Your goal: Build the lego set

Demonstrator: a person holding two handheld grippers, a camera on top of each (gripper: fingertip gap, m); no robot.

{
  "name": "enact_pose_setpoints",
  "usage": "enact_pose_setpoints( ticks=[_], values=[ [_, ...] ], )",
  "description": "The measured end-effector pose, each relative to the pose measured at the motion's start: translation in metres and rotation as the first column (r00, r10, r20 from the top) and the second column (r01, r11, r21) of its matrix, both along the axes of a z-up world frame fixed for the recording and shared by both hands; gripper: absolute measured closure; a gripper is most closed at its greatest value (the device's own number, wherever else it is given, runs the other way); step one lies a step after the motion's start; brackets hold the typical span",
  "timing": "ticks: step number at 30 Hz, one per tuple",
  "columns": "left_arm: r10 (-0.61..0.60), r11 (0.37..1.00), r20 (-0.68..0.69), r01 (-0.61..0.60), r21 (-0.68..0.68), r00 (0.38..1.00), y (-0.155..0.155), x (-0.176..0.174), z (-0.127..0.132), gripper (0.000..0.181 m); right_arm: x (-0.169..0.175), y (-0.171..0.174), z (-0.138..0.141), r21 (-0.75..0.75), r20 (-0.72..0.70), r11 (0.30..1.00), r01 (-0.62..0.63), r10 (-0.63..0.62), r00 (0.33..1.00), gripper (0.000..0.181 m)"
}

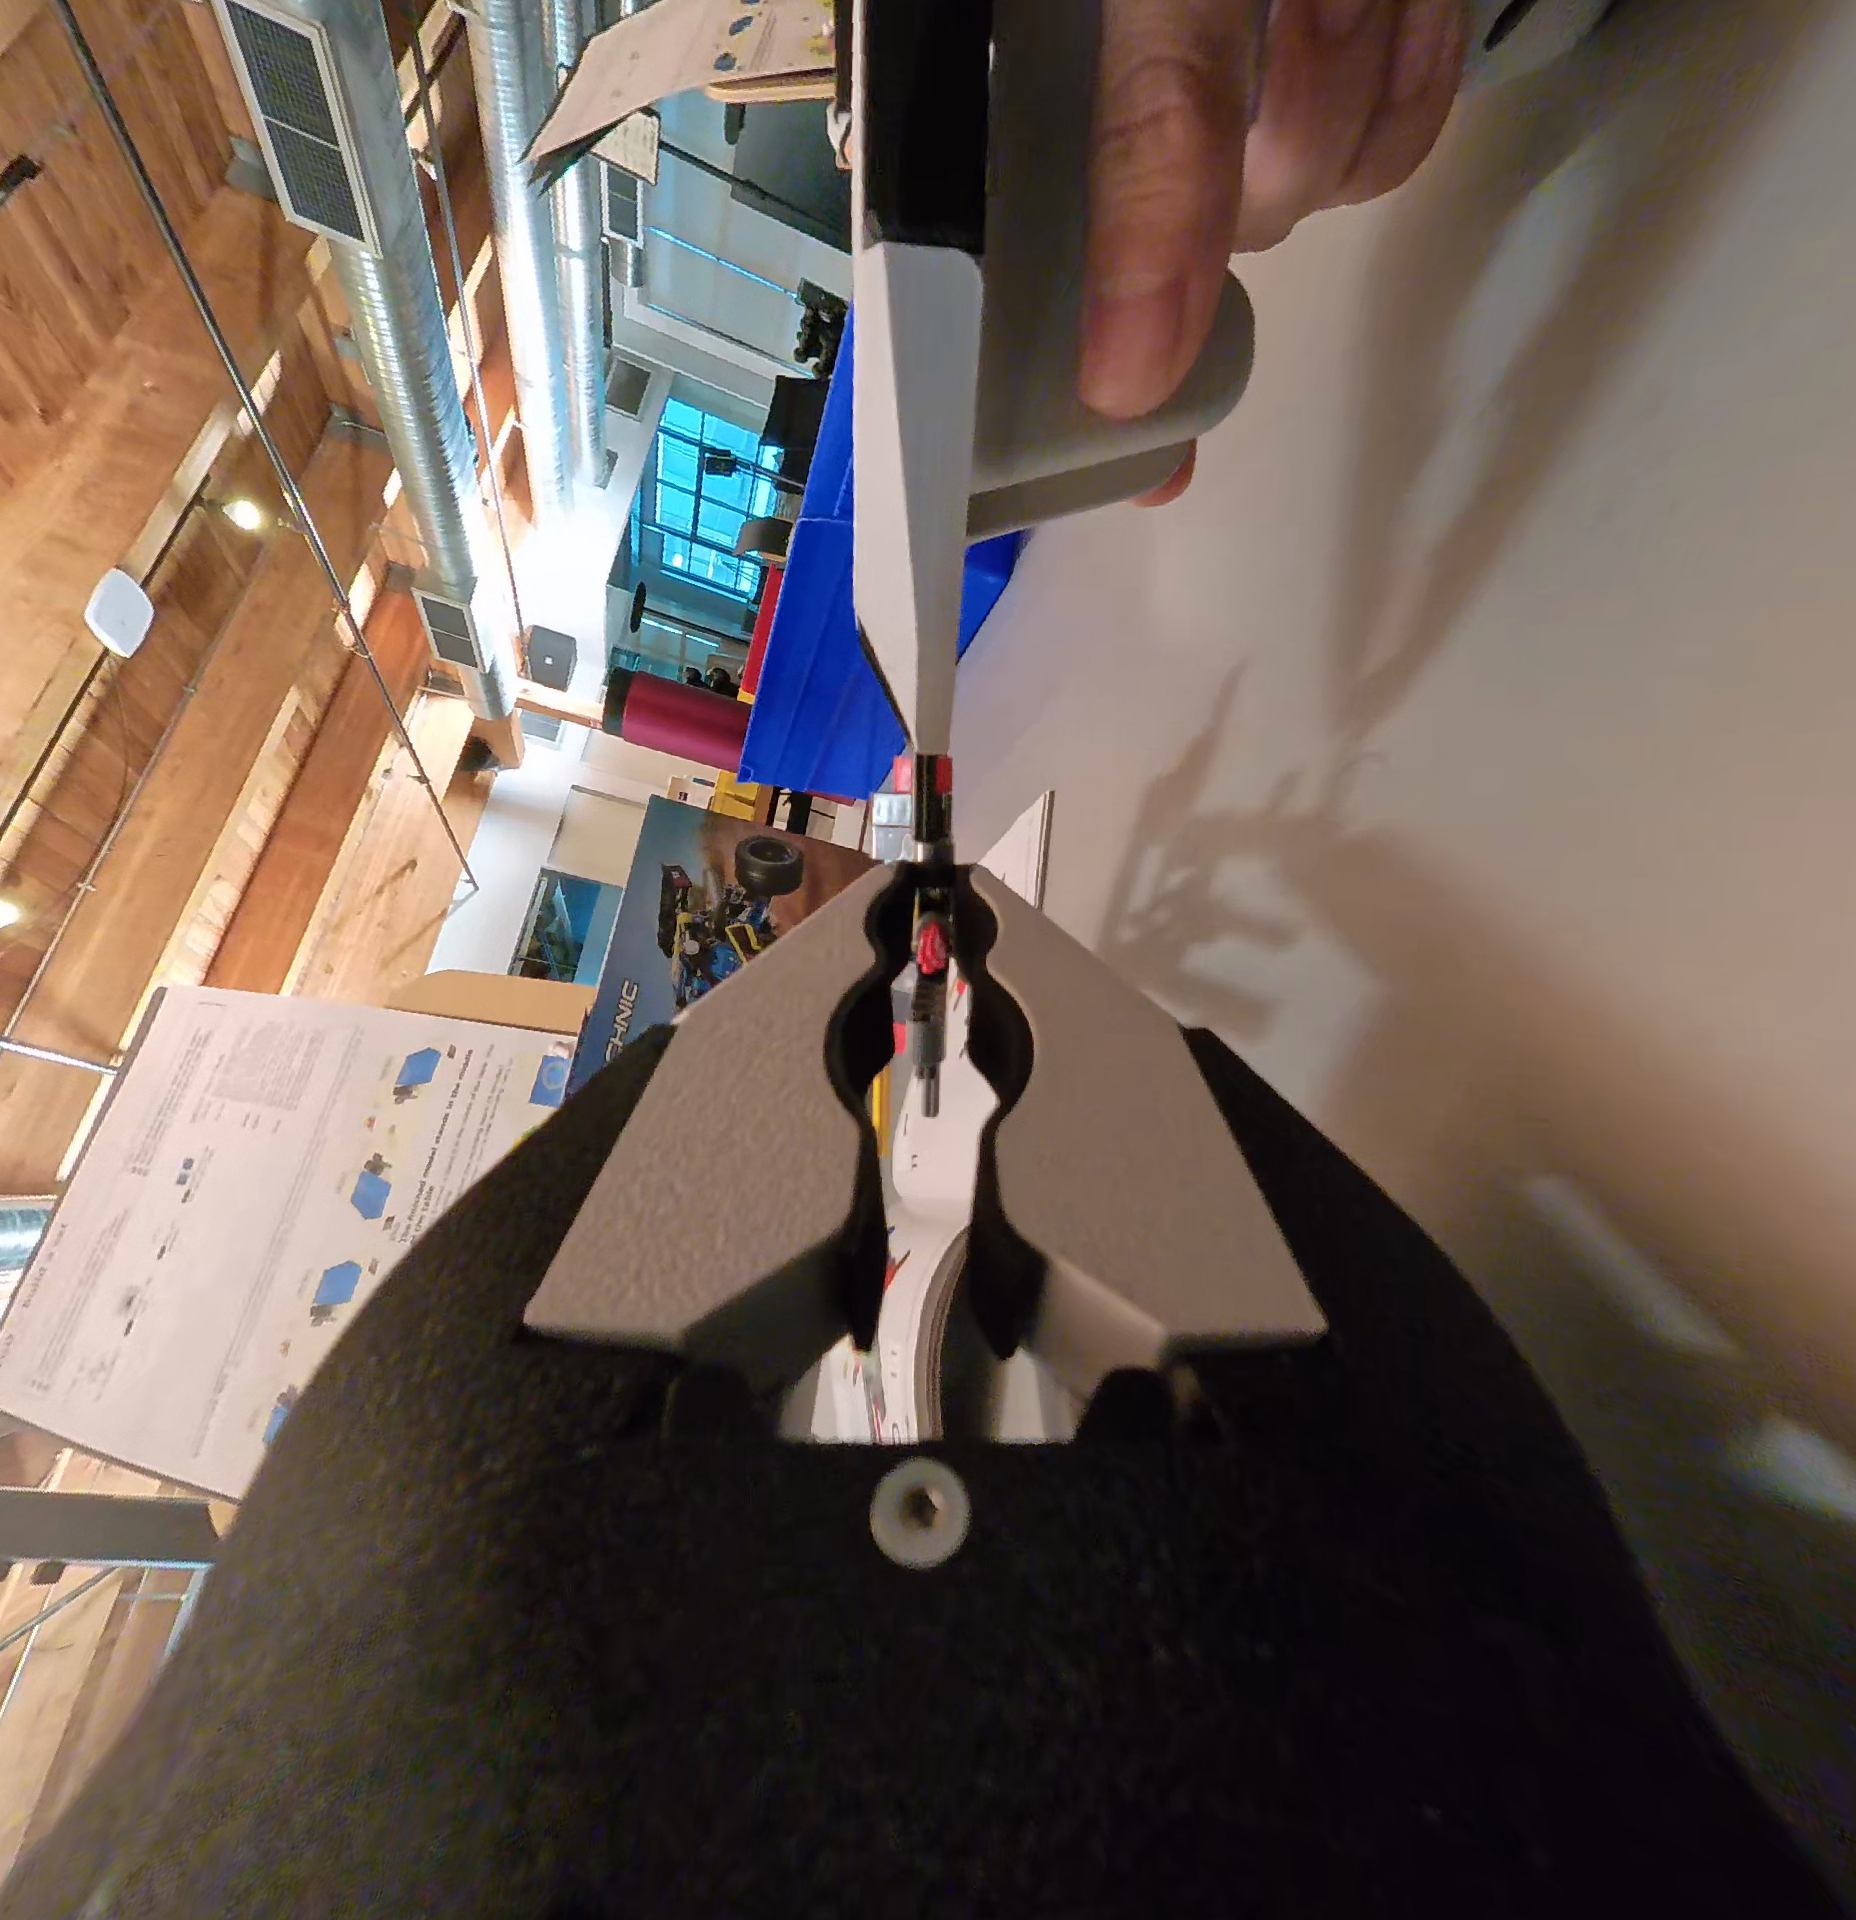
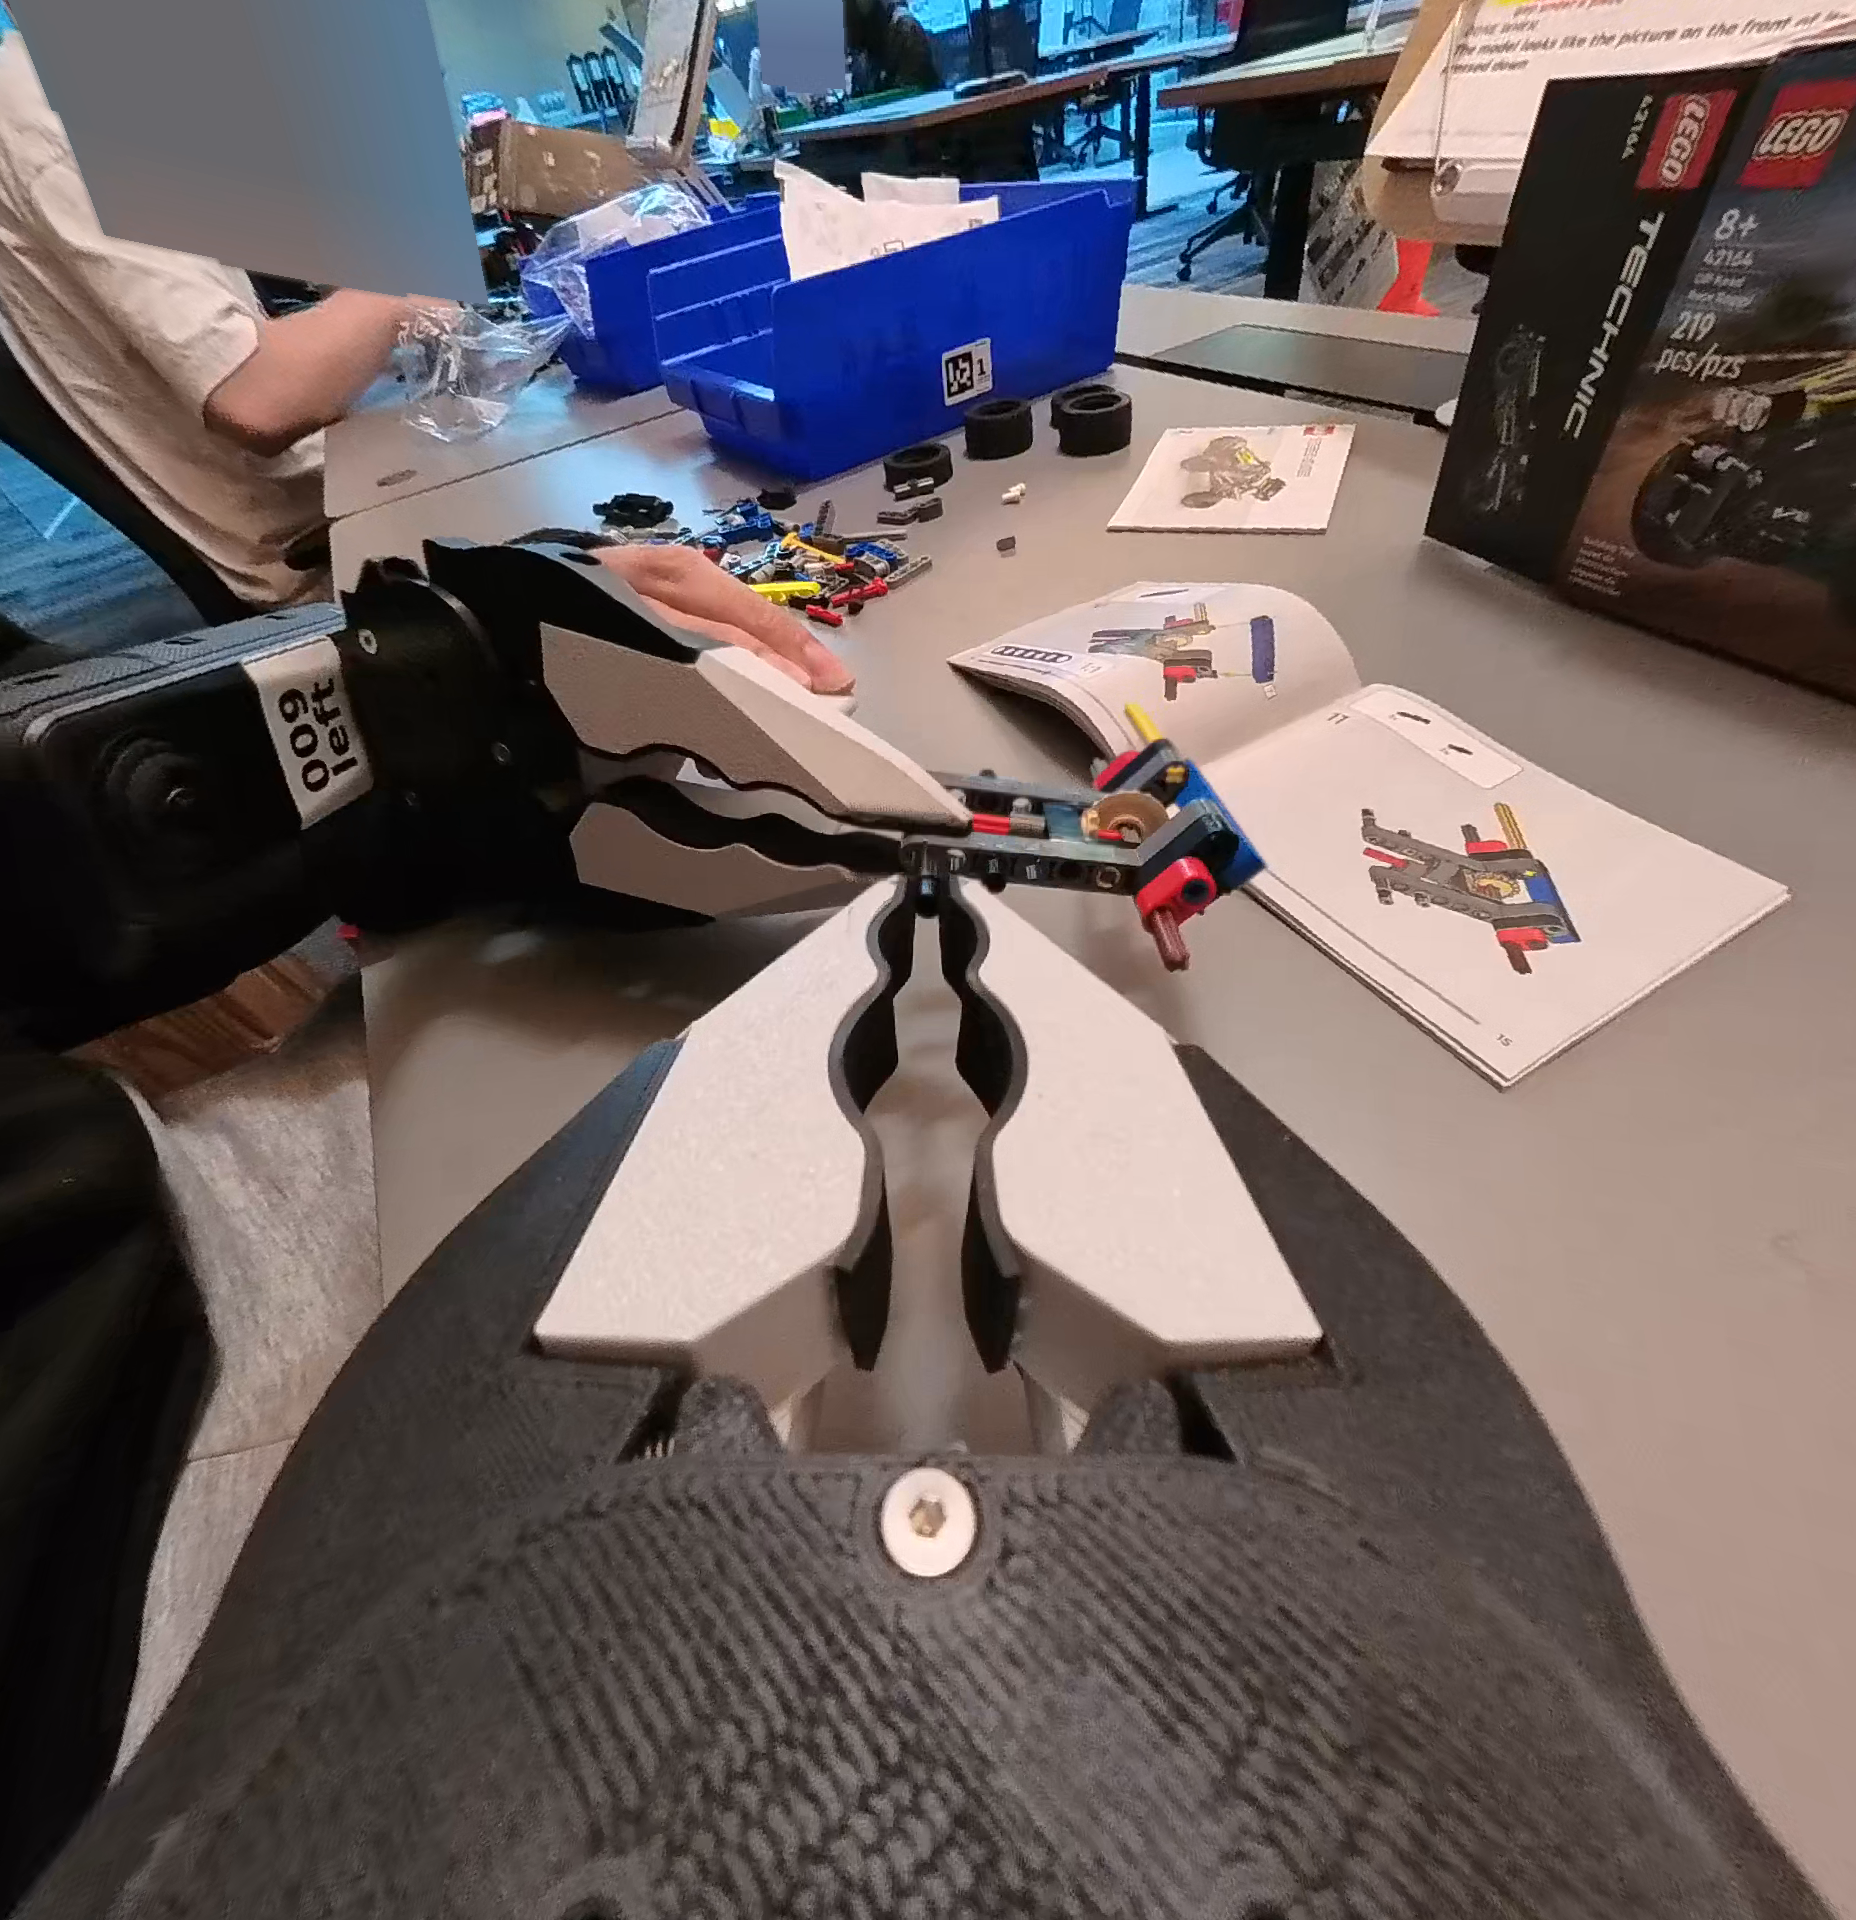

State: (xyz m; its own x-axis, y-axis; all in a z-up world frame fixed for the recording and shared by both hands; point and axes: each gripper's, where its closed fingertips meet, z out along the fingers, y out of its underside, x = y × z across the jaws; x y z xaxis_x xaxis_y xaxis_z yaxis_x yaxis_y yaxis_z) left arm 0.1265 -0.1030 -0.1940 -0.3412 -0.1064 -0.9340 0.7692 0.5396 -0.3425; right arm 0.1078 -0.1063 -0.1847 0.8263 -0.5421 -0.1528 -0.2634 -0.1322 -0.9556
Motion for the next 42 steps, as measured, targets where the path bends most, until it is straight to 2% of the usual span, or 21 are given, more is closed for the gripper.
enact_pose_setpoints(
  ticks=[13,18,23,27,34,40,42],
  values=[
    [-0.006,1.000,-0.036,0.006,0.017,0.999,0.000,0.001,-0.004,0.176,-0.001,0.002,-0.004,-0.072,0.055,0.997,0.000,0.004,0.998,0.178],
    [-0.008,0.999,-0.066,0.010,0.040,0.998,0.001,0.000,-0.008,0.176,-0.005,0.004,-0.007,-0.180,0.170,0.984,-0.005,0.036,0.985,0.178],
    [-0.016,0.999,-0.106,0.021,0.043,0.994,0.002,0.000,-0.010,0.177,-0.007,0.007,-0.010,-0.334,0.362,0.942,0.028,0.101,0.927,0.178],
    [-0.026,0.999,-0.100,0.030,0.040,0.995,0.001,-0.001,-0.008,0.176,-0.006,0.006,-0.005,-0.390,0.472,0.916,0.095,0.111,0.875,0.178],
    [-0.033,0.999,-0.095,0.036,0.028,0.995,0.000,-0.003,-0.006,0.176,-0.007,0.006,-0.007,-0.474,0.554,0.869,0.143,0.168,0.815,0.178],
    [-0.027,0.998,-0.066,0.031,0.056,0.997,0.001,-0.004,-0.008,0.177,-0.008,0.008,-0.010,-0.563,0.654,0.791,0.238,0.250,0.714,0.178],
    [-0.028,0.997,-0.048,0.032,0.076,0.998,0.000,-0.005,-0.009,0.177,-0.010,0.008,-0.011,-0.573,0.641,0.791,0.216,0.267,0.720,0.178]
  ],
)
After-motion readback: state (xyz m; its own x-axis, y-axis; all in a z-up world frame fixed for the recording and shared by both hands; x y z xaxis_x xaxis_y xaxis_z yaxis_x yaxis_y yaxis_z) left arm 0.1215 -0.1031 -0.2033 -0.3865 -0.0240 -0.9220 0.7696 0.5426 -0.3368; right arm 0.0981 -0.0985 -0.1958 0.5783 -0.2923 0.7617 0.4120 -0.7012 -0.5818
